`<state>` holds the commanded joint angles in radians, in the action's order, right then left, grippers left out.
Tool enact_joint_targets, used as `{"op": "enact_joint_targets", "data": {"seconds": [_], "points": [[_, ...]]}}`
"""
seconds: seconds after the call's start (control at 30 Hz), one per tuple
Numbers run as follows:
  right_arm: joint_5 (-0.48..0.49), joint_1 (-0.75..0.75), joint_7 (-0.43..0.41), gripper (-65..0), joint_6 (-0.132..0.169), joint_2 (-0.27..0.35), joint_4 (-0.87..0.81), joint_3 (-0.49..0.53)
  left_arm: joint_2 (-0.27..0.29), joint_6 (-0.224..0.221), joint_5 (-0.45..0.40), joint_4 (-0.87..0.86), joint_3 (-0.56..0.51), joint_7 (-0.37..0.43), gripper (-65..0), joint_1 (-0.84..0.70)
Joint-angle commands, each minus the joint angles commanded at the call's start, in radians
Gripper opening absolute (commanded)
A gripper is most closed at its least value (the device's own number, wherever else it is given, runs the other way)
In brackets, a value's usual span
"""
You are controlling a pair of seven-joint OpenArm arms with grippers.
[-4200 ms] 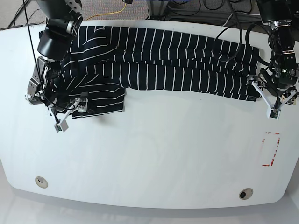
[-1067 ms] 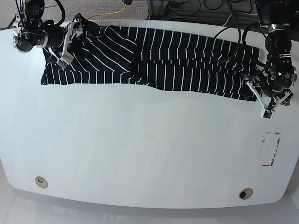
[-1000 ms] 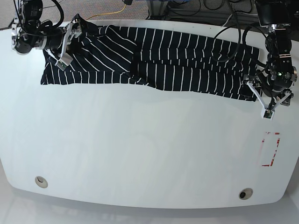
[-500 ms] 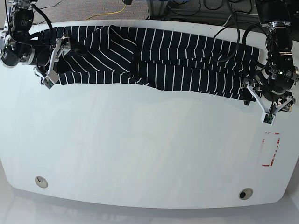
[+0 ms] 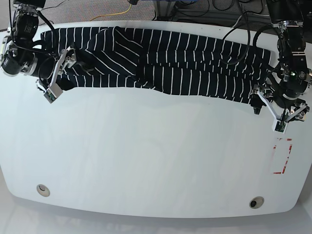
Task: Layout the t-shirt on the table in an organized manner, then fold the t-shirt properly
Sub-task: 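Press the folded sleeve end flat with the right gripper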
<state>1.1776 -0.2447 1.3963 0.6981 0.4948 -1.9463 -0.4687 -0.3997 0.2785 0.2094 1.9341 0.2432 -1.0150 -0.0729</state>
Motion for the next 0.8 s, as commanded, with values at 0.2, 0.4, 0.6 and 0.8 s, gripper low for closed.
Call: {"op": "enact_joint_targets", "data": {"seconds": [0.2, 0.4, 0.6, 0.8], "points": [[0.002, -0.018, 0.000, -5.9, 0.000, -0.018, -0.003, 0.014, 0.002, 0.000, 0.000, 0.002, 0.000, 0.000, -5.1, -0.015], [0.000, -0.051, 0.000, -5.9, 0.000, -0.029, 0.008, 0.075, 0.002, 0.000, 0.000, -0.002, 0.000, 0.002, -5.1, -0.015], [0.000, -0.086, 0.000, -5.9, 0.000, -0.028, 0.083, 0.178, 0.002, 0.000, 0.000, -0.003, 0.000, 0.002, -5.1, -0.012], [0.000, -0.092, 0.000, -5.9, 0.000, -0.009, 0.104, 0.247, 0.002, 0.000, 0.000, -0.005, -0.002, 0.002, -5.1, -0.011]]}}
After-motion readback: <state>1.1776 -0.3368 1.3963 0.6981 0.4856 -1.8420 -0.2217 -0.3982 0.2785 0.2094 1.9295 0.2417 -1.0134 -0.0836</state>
